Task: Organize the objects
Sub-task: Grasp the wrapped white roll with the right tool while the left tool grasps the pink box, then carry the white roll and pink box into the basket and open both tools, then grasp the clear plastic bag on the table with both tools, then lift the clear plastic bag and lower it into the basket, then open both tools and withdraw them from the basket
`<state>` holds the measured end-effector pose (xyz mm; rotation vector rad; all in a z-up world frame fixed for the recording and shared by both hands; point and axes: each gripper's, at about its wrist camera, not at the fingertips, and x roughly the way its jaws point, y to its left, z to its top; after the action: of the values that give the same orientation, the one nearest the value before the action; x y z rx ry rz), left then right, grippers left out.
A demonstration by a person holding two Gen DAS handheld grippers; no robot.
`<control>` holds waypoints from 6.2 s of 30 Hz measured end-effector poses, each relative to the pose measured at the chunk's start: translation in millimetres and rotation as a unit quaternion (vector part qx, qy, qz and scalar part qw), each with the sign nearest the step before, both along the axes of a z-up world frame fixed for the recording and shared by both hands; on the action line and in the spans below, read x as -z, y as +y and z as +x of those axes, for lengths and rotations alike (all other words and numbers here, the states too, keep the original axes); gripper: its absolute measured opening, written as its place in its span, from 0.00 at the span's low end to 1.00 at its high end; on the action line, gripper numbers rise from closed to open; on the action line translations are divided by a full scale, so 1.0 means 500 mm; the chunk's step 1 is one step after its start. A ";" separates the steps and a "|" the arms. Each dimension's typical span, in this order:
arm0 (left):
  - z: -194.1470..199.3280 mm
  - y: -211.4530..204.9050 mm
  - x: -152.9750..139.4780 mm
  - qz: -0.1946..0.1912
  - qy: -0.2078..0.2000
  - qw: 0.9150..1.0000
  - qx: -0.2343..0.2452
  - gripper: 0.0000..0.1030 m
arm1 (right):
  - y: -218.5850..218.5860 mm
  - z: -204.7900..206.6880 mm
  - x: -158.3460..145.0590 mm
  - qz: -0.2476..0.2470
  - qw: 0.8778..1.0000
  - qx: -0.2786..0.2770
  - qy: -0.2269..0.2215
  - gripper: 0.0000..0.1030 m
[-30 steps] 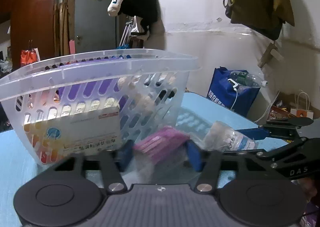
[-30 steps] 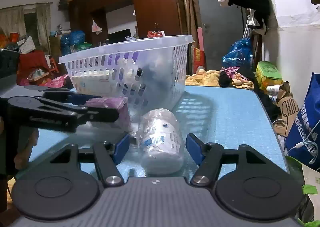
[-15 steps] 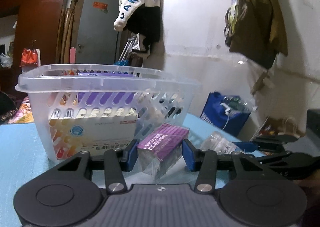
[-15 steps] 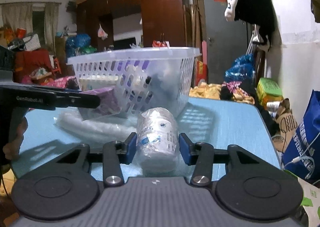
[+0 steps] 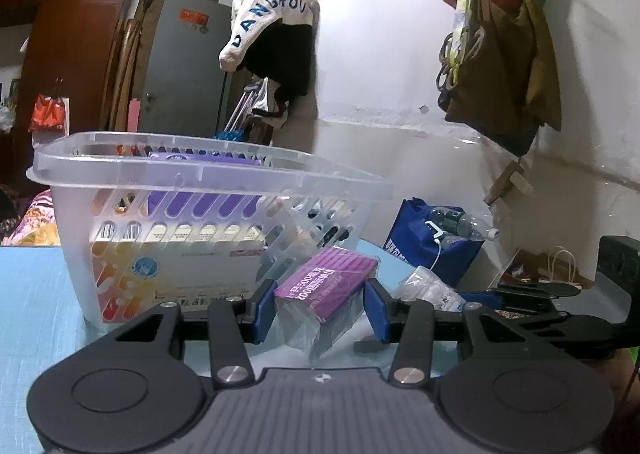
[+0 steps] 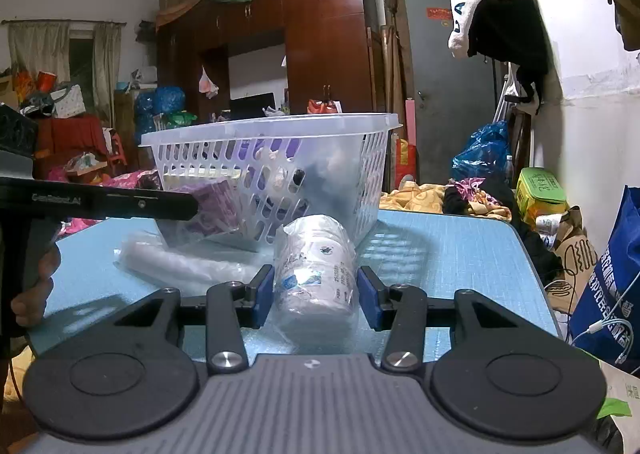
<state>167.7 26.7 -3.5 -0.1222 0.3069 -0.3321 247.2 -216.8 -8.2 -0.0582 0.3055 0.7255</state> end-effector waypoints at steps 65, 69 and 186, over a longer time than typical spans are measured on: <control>-0.019 0.196 -0.020 0.065 0.078 0.993 -0.064 0.91 | 0.077 0.109 -0.043 -0.048 0.989 -0.039 0.134 1.00; -0.011 0.202 0.011 0.069 0.105 0.991 -0.040 0.91 | 0.086 0.096 -0.019 -0.072 0.987 -0.062 0.129 0.99; 0.015 0.074 -0.173 0.102 -0.011 0.985 -0.140 0.98 | 0.167 0.080 -0.202 -0.054 0.993 0.103 -0.006 1.00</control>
<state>175.5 63.7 83.0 0.0393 0.2954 -0.0214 287.0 -133.5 92.9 -0.1319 0.3334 0.5040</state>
